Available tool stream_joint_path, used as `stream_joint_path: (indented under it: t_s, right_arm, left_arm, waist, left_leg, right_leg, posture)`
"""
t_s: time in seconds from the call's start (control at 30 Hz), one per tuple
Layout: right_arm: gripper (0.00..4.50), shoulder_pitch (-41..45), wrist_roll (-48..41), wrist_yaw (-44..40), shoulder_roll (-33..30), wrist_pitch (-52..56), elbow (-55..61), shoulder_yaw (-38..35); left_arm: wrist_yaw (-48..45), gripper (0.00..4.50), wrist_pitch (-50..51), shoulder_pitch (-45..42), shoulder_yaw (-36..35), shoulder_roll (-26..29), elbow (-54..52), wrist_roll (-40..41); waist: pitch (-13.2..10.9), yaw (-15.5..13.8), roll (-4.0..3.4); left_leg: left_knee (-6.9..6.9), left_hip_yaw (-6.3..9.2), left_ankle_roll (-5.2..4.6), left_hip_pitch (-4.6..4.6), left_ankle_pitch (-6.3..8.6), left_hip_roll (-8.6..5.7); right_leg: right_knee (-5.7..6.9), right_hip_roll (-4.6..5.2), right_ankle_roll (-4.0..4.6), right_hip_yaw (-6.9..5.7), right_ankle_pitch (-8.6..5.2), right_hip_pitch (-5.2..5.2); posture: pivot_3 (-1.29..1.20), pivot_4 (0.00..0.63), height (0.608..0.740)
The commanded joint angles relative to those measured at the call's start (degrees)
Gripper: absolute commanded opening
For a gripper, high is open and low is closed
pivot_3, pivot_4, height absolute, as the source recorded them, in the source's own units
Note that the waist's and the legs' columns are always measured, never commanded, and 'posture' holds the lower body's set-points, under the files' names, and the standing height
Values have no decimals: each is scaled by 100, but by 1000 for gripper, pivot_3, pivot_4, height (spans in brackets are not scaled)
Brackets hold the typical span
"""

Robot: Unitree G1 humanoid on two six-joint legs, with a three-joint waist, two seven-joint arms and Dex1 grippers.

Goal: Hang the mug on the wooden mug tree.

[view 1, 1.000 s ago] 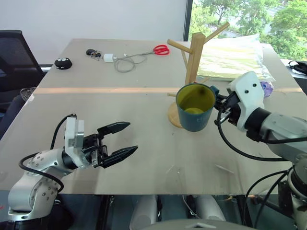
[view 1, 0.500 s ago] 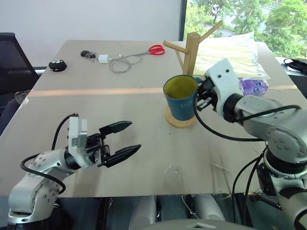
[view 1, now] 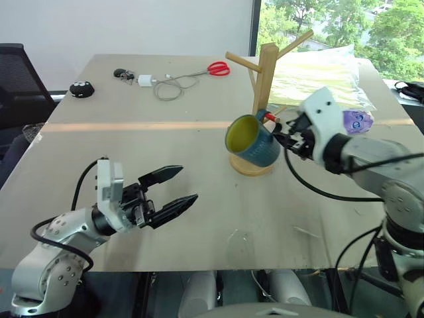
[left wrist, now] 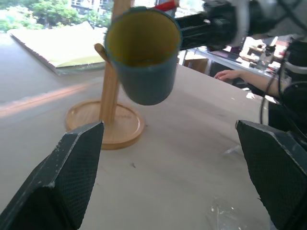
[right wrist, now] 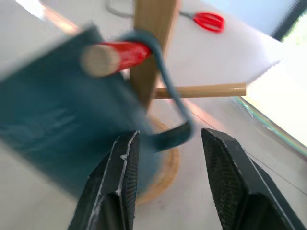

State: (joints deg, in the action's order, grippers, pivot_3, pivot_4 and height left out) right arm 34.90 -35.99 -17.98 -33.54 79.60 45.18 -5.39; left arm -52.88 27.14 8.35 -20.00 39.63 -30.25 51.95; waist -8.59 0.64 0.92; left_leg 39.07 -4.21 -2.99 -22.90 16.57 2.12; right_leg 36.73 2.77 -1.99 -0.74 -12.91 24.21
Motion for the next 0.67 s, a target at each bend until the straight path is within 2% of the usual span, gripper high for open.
stream_joint_path:
  t_s: [0.03, 0.13, 0.2, 0.27, 0.33, 0.5, 0.57, 0.67]
  right_arm:
    - [2083, -486, -476, -761, -391, -496, 512, -900]
    - [2083, -1774, -779, -1691, -769, -1128, 504, -1980]
    - [2625, -2838, -595, -2196, -911, -1739, 408, -2418]
    - [3474, -3987, -144, -2618, -908, -2594, 238, -2681]
    - [4459, -4728, 221, -2841, -817, -3341, 32, -2778]
    - [4459, -5657, 699, -3041, -498, -4554, -361, -2671]
    - [4459, -5970, 1162, -2990, -392, -5188, -441, -2502]
    - [4459, -6071, 1209, -2940, -322, -5388, -537, -2352]
  left_arm:
    - [148, 4500, 177, -87, -51, 144, -211, 130]
    - [289, 4500, 249, -22, -74, 187, -168, -31]
    - [303, 4500, 254, 128, -154, 192, -91, -109]
    - [237, 4500, 190, 360, -295, 202, 41, -199]
    - [132, 4500, 80, 548, -393, 234, 191, -355]
    - [-4, 4500, -149, 802, -401, 235, 453, -772]
    - [-33, 4500, -178, 799, -373, 231, 521, -858]
    - [-81, 4500, -149, 772, -296, 292, 594, -1001]
  waist:
    - [-1, 1, 1]
    - [0, -14, 6]
    - [0, -29, 8]
    - [0, -24, 8]
    - [-1, 5, 7]
    - [-2, 5, 8]
    - [0, -17, 11]
    - [1, -30, 12]
  left_leg:
    - [0, 0, 0, 0, 0, -1]
    - [-1, 0, -1, 2, 1, -1]
    - [-2, 2, -2, 2, 1, -1]
    - [-3, -1, -2, 5, 1, -1]
    - [-5, -4, -2, 12, 1, 0]
    - [0, -11, -1, 37, 0, 5]
    - [2, -6, 0, 41, -1, 7]
    - [3, -5, 1, 42, -1, 7]
  right_leg:
    - [0, 0, 0, 0, 0, -1]
    - [-5, -1, -2, 1, -1, -6]
    - [-11, -2, -3, 0, -1, -10]
    - [-13, -2, -5, 3, -2, -11]
    - [-11, -6, -7, 6, -4, -14]
    - [1, -9, -28, 14, -17, -20]
    - [1, -5, -27, 12, -17, -22]
    - [0, 21, -27, 10, -17, -22]
  posture:
    - [0, 150, 740]
    - [0, 150, 740]
    - [0, 150, 740]
    - [0, 150, 740]
    - [0, 150, 740]
    - [0, 150, 740]
    - [0, 150, 740]
    - [0, 150, 740]
